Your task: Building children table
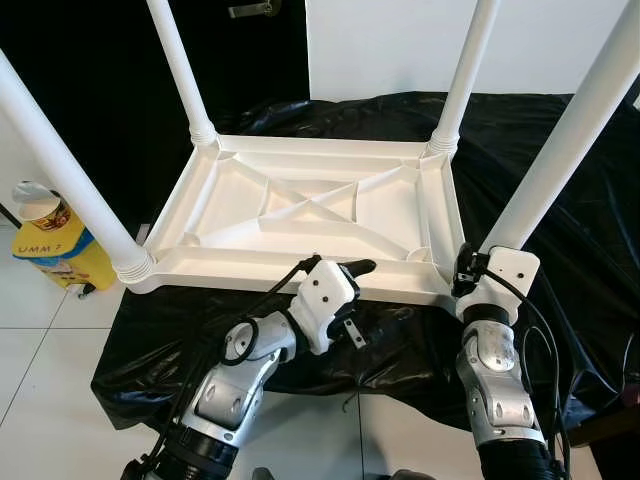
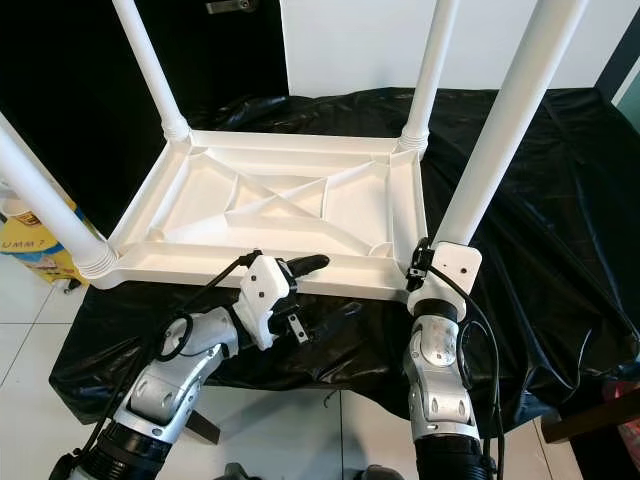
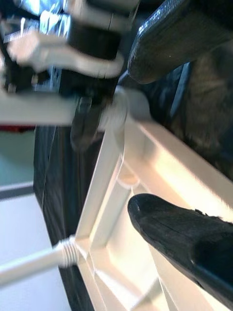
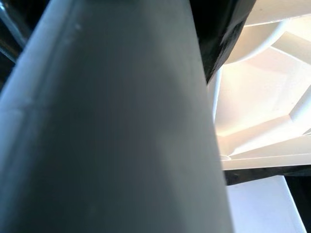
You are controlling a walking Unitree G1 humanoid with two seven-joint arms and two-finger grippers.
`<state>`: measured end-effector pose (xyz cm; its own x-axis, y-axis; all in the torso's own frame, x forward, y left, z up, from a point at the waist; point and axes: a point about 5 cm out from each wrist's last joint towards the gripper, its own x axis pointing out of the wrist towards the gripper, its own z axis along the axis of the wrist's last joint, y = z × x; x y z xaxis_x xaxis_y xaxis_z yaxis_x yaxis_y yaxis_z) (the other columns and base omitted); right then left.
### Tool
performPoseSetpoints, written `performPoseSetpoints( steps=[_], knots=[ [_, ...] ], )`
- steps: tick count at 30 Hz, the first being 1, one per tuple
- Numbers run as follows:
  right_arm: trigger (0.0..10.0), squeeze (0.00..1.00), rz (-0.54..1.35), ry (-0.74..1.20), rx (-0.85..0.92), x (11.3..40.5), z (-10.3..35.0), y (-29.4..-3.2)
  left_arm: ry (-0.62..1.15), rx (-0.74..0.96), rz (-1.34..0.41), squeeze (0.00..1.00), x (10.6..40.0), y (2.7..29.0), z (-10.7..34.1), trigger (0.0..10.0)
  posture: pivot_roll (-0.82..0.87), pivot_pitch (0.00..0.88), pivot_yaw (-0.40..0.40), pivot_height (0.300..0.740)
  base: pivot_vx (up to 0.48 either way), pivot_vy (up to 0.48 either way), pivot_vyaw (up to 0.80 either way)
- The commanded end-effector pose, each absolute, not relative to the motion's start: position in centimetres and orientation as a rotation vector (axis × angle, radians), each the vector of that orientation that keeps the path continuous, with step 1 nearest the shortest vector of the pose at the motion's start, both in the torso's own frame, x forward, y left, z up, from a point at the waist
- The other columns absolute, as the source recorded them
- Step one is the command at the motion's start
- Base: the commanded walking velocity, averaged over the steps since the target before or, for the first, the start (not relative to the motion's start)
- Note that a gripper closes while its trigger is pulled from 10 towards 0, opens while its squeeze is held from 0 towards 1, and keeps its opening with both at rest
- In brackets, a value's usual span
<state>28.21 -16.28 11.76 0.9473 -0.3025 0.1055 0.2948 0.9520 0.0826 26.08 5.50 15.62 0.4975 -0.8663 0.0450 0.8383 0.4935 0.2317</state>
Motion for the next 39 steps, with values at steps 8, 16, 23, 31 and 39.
performPoseSetpoints(
  steps=[8,16,23,31,39],
  knots=[
    [10.0,0.7,-0.226,-0.024,0.094,28.0,9.9,-14.5,-0.234,0.148,-0.736,0.0,27.6,6.6,15.7,10.0,0.03,0.05,0.021,0.74,0.0,0.0,0.0],
    [10.0,1.0,-0.182,-0.06,0.108,27.9,10.1,-14.7,-0.25,0.126,-0.765,0.0,27.7,6.2,15.4,10.0,0.03,0.042,0.013,0.74,0.0,0.0,0.0],
    [10.0,1.0,-0.074,-0.12,0.027,26.8,10.4,-15.4,-0.235,0.102,-0.786,0.0,27.4,6.1,14.6,10.0,0.03,0.027,0.01,0.74,0.0,0.0,0.0],
    [10.0,0.0,0.069,-0.139,-0.059,26.1,10.6,-18.0,-0.191,0.186,-0.915,0.0,26.1,5.7,13.4,10.0,0.03,0.018,0.008,0.74,0.0,0.0,0.0],
    [10.0,0.0,0.206,-0.135,-0.127,26.7,11.0,-19.2,-0.16,0.213,-0.992,0.0,25.4,5.6,13.1,10.0,0.03,0.013,0.017,0.74,0.0,0.0,0.0]
  ],
)
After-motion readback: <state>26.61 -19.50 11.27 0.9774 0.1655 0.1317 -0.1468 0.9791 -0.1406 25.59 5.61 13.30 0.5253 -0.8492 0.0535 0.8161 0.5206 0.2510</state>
